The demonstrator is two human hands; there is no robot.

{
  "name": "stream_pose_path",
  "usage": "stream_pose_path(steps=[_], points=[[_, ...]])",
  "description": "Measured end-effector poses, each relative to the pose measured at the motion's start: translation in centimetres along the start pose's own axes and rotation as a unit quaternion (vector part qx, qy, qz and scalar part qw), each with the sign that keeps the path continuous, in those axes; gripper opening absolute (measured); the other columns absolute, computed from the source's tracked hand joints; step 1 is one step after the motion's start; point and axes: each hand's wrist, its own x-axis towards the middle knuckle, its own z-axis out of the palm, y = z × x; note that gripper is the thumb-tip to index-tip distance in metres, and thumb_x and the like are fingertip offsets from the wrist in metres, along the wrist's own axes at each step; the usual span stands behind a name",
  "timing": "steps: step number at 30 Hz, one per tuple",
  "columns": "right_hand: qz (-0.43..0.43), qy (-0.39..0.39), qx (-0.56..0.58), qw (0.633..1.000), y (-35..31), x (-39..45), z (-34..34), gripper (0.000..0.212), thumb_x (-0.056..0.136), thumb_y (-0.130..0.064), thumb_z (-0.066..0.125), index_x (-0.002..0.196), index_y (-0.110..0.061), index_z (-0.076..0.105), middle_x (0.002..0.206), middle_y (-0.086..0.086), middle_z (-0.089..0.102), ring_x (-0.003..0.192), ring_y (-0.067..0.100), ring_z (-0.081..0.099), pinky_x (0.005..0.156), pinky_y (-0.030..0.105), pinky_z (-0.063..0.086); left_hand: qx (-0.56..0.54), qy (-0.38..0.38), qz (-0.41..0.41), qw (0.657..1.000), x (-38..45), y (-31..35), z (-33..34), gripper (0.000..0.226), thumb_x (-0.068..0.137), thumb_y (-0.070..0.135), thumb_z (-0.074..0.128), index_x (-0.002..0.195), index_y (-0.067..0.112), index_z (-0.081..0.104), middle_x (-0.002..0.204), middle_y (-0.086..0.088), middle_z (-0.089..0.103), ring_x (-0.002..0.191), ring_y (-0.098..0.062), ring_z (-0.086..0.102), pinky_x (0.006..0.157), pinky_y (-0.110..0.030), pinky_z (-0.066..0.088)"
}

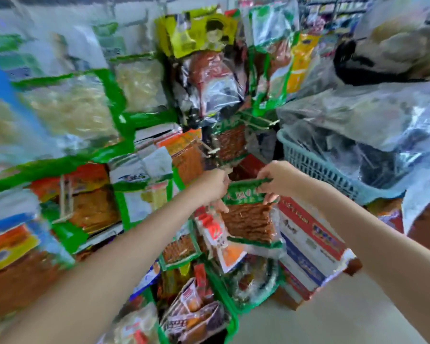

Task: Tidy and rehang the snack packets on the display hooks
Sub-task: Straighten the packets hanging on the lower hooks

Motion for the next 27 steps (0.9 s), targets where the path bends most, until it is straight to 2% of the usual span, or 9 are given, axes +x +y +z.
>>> stream_pose_path(steps=[2,4,6,8,12,14,18,22,27], points=[[0.014,0.057,-0.009,0.998,3.0,2.1,-1.5,0.014,0.089,-0.010,0.057,0.097,-0.002,0.065,0.087,0.015,0.072,0.074,0.021,0.069,0.056,0.014,0.047,-0.039,0.039,0.001,0.998,3.7,1.7,0.5,0.018,0.090,0.006,0.042,0.077,0.014,0.053,0.089,-0.017,0.064,0.086,-0.029,0.064,0.069,-0.032,0.047],[0.015,0.138,-0.036,0.990,5.6,4.2,-2.5,0.020,0.089,-0.013,0.057,0.107,-0.006,0.063,0.101,0.015,0.068,0.092,0.029,0.065,0.073,0.027,0.047,-0.056,0.083,-0.003,0.995,6.9,3.4,0.8,0.016,0.089,0.007,0.044,0.080,0.013,0.054,0.086,-0.018,0.069,0.081,-0.029,0.068,0.071,-0.038,0.053],[0.016,0.248,-0.026,0.968,7.6,5.9,-2.9,0.026,0.088,-0.011,0.055,0.113,-0.006,0.058,0.115,0.016,0.057,0.094,0.036,0.060,0.082,0.038,0.048,-0.071,0.126,-0.002,0.989,9.8,5.1,0.9,0.015,0.091,0.007,0.044,0.085,0.010,0.057,0.084,-0.015,0.070,0.077,-0.029,0.069,0.072,-0.041,0.055],[-0.002,0.314,0.023,0.949,8.9,7.1,-3.1,0.026,0.087,-0.004,0.053,0.113,-0.003,0.058,0.118,0.016,0.048,0.091,0.038,0.059,0.082,0.048,0.049,-0.086,0.154,0.003,0.984,12.6,6.5,0.8,0.014,0.091,0.007,0.044,0.086,0.010,0.057,0.087,-0.013,0.068,0.078,-0.030,0.068,0.073,-0.043,0.055],[-0.093,0.243,0.008,0.966,10.7,9.6,-3.1,0.041,0.084,0.006,0.047,0.122,-0.005,0.059,0.119,0.019,0.051,0.102,0.037,0.056,0.087,0.045,0.049,-0.056,0.175,-0.010,0.983,16.9,8.7,1.0,0.018,0.092,0.007,0.041,0.084,0.006,0.057,0.086,-0.009,0.061,0.078,-0.027,0.058,0.070,-0.033,0.046],[-0.104,0.226,0.012,0.968,11.2,10.8,-3.5,0.046,0.084,0.007,0.044,0.127,-0.007,0.055,0.122,0.019,0.048,0.100,0.038,0.057,0.084,0.042,0.048,-0.039,0.187,-0.027,0.981,18.2,9.4,0.6,0.022,0.094,0.011,0.041,0.088,0.003,0.060,0.081,-0.008,0.057,0.076,-0.028,0.055,0.061,-0.031,0.036],[-0.110,0.199,0.044,0.973,10.9,12.7,-4.0,0.050,0.084,0.005,0.041,0.133,-0.007,0.048,0.132,0.019,0.038,0.105,0.039,0.054,0.088,0.041,0.046,-0.017,0.217,-0.044,0.975,19.3,9.9,-0.1,0.024,0.097,0.017,0.042,0.100,0.003,0.062,0.080,-0.009,0.060,0.065,-0.024,0.053,0.050,-0.031,0.030],[-0.117,0.170,0.097,0.974,10.3,13.6,-4.2,0.048,0.085,0.002,0.044,0.132,-0.006,0.048,0.128,0.020,0.037,0.115,0.038,0.045,0.100,0.040,0.038,0.001,0.246,-0.058,0.968,19.8,9.7,0.0,0.024,0.096,0.017,0.042,0.099,0.004,0.062,0.094,-0.014,0.066,0.086,-0.031,0.061,0.065,-0.033,0.040],[-0.130,0.139,0.103,0.976,10.2,14.8,-3.4,0.055,0.083,0.002,0.045,0.137,-0.007,0.040,0.133,0.019,0.031,0.121,0.039,0.037,0.106,0.041,0.033,0.001,0.279,-0.105,0.954,20.0,9.6,0.0,0.025,0.096,0.015,0.042,0.104,0.004,0.062,0.107,-0.014,0.065,0.099,-0.031,0.058,0.070,-0.032,0.037]])
